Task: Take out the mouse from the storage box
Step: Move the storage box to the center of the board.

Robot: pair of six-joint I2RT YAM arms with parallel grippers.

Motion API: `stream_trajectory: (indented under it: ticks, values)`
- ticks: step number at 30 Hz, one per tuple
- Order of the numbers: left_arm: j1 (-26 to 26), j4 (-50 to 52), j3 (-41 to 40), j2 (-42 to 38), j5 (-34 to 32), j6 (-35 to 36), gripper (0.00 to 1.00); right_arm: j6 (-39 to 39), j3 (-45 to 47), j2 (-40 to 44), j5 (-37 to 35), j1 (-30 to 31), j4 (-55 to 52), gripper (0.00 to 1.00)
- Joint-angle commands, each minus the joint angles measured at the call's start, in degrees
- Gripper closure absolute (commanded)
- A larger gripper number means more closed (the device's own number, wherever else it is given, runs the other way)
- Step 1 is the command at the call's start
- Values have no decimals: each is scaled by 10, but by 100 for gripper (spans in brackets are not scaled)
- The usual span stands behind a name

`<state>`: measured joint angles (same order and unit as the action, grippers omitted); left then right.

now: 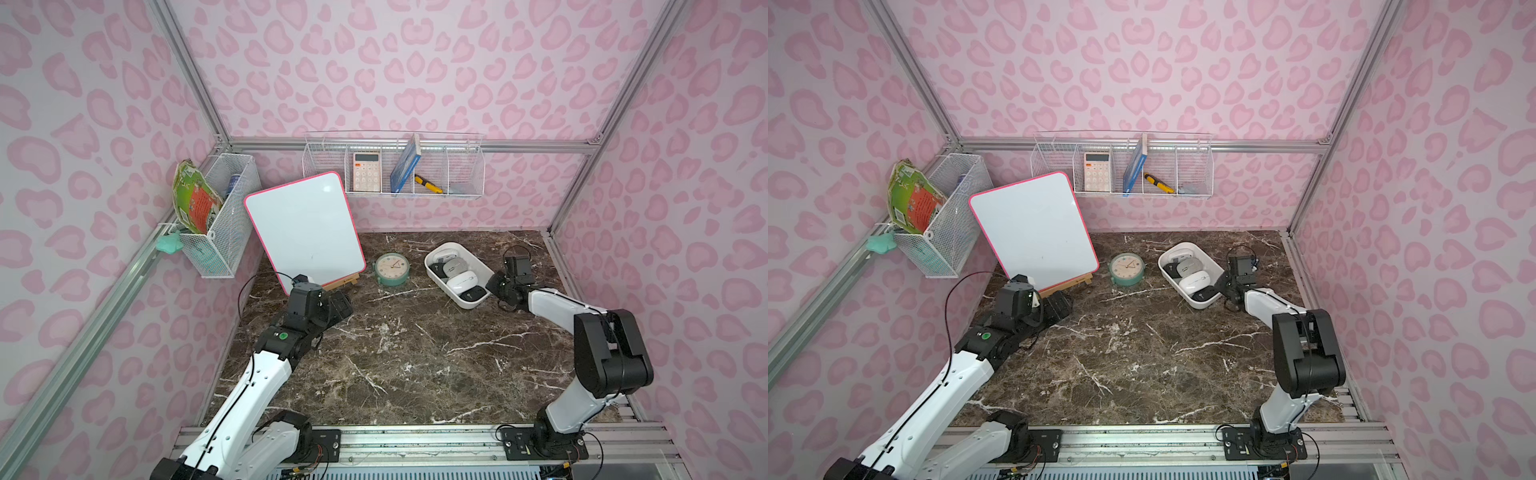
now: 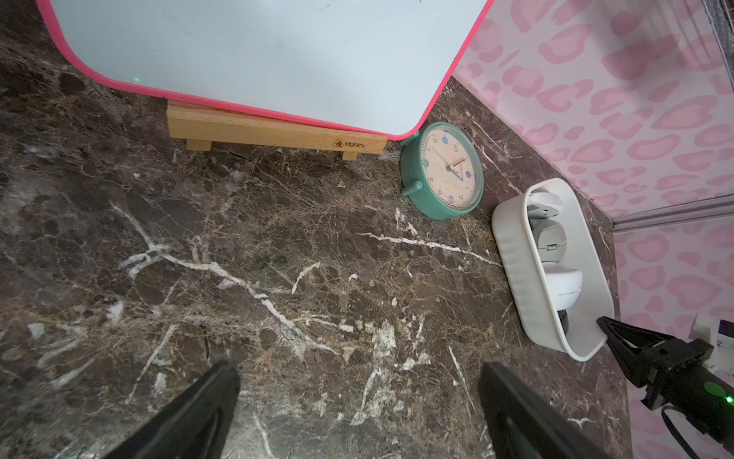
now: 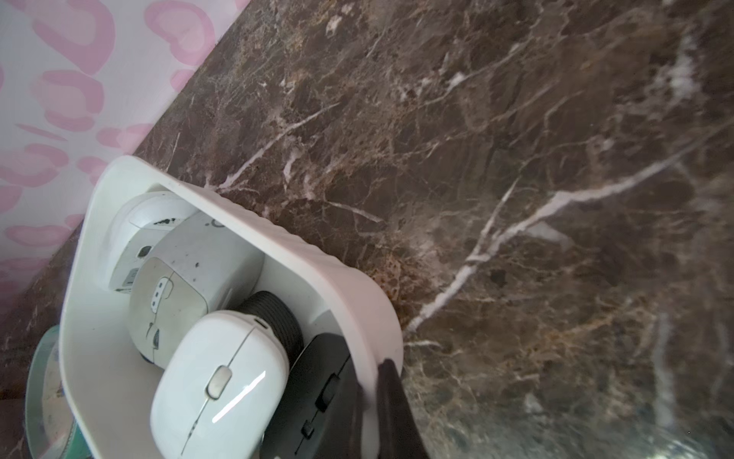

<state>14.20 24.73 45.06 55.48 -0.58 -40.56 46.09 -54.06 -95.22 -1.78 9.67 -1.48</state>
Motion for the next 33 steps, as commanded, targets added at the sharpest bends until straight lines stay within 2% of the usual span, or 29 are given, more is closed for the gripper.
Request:
stream_trajectory:
  ticks: [1,13,20,26,28,30,33]
  values:
    - [1,9,7,7,13,-1,1,-43,15,21,37,1,-10,100]
    - [11,-1,15,45,33,0,1,-85,77,103,69,19,-41,100]
    - [16,-13,27,77,43,-1,1,-92,101,133,80,56,-42,100]
    - [24,-21,34,102,45,0,1,-99,100,124,89,89,-37,99]
    - [26,-21,36,106,48,-1,1,-98,97,116,95,93,-38,94]
    - [29,-24,34,109,48,-1,1,-100,97,115,94,95,-39,85]
    - [32,-21,34,114,46,2,1,-101,101,125,81,95,-42,67]
